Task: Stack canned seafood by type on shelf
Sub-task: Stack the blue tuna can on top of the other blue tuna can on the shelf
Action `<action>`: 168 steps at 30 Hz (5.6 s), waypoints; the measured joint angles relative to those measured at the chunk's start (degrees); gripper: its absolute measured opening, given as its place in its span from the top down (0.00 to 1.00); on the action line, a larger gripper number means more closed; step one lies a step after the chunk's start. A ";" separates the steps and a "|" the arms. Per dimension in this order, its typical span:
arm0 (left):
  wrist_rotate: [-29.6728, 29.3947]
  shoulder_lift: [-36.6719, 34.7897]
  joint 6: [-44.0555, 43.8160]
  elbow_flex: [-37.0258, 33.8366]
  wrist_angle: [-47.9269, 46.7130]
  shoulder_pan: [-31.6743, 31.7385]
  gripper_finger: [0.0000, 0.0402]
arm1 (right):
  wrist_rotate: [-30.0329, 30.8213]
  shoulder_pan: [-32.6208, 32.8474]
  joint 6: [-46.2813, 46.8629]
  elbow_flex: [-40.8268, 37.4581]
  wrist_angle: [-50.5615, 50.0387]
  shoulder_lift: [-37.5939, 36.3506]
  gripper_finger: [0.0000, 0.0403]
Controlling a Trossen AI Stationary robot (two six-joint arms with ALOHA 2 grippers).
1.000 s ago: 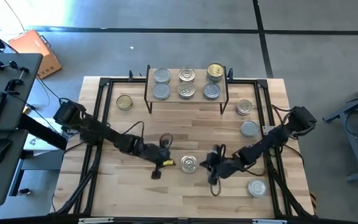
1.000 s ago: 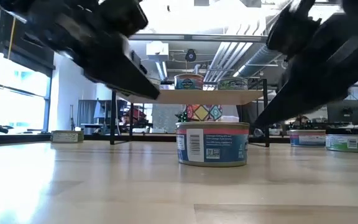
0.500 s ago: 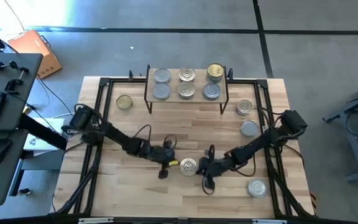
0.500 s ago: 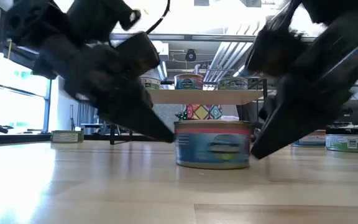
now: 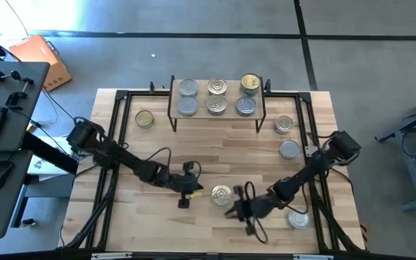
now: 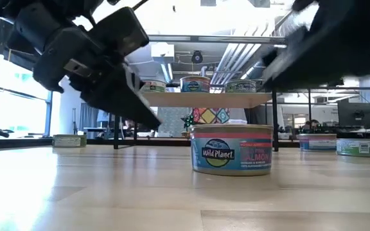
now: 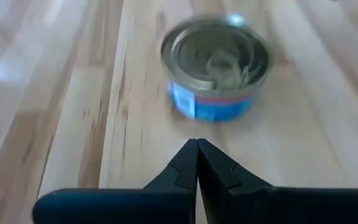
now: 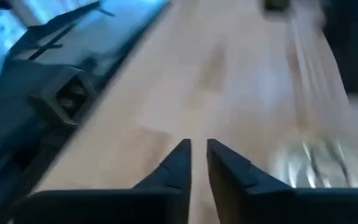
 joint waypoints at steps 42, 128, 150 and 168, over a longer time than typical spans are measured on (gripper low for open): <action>-1.20 4.53 35.76 0.02 18.87 -4.19 0.80 | 7.89 -10.77 -16.05 3.04 -2.61 3.67 1.00; 0.42 12.25 43.26 -1.72 24.19 3.52 0.46 | 4.95 -10.20 -12.14 3.21 -7.88 -5.43 0.98; 6.12 11.55 31.87 14.27 -0.47 5.63 1.00 | 15.28 0.15 -12.62 3.19 -24.88 -7.69 0.52; 6.30 6.54 9.84 21.92 -14.94 7.83 1.00 | 31.55 -2.99 -30.21 3.14 -21.25 0.12 0.29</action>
